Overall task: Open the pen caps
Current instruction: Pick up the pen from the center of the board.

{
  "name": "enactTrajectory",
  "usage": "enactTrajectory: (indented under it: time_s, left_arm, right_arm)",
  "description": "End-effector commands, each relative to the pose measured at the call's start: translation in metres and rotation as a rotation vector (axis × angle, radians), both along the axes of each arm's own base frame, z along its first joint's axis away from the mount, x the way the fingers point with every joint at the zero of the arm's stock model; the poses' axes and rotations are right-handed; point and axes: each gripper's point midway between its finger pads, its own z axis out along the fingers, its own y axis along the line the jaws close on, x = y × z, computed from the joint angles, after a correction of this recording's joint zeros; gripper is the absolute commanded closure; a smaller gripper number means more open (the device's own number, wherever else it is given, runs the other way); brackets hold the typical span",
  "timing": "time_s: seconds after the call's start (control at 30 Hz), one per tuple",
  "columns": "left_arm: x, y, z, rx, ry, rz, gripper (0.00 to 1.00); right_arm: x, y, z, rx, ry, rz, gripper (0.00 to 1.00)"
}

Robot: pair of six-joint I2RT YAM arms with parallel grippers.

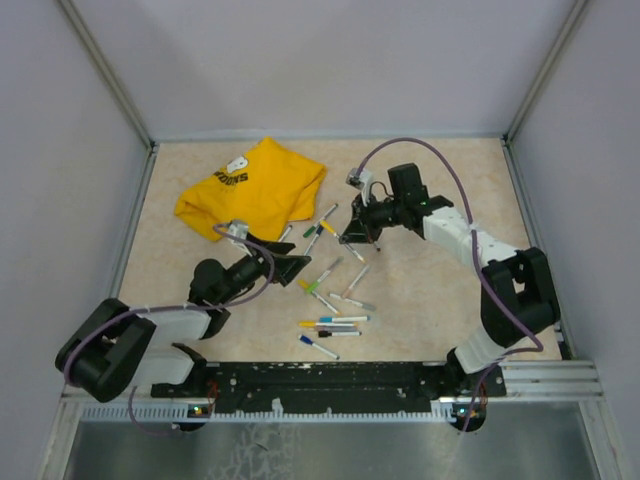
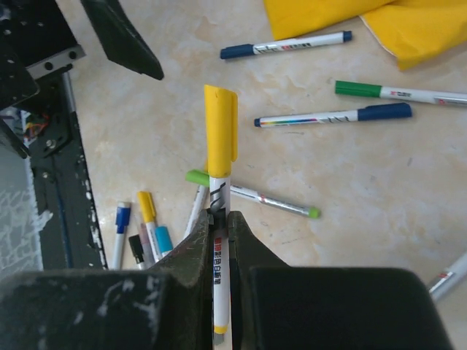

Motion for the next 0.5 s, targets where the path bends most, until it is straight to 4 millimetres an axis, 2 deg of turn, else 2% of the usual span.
enactTrajectory:
  time_s: [0.0, 0.27, 0.47]
  left_arm:
    - [-0.005, -0.012, 0.035, -0.103, -0.077, -0.081, 0.01]
    - [0.003, -0.019, 0.046, -0.21, -0.043, -0.098, 0.03]
    - [0.025, -0.018, 0.042, -0.27, 0.023, -0.017, 0.04]
  right_arm:
    - [-0.016, 0.012, 0.026, 0.126, 0.009, 0.097, 1.0]
    - [-0.026, 0.017, 0.028, 0.179, 0.056, 0.147, 1.0]
    - [-0.032, 0.019, 0.03, 0.207, 0.073, 0.177, 1.0]
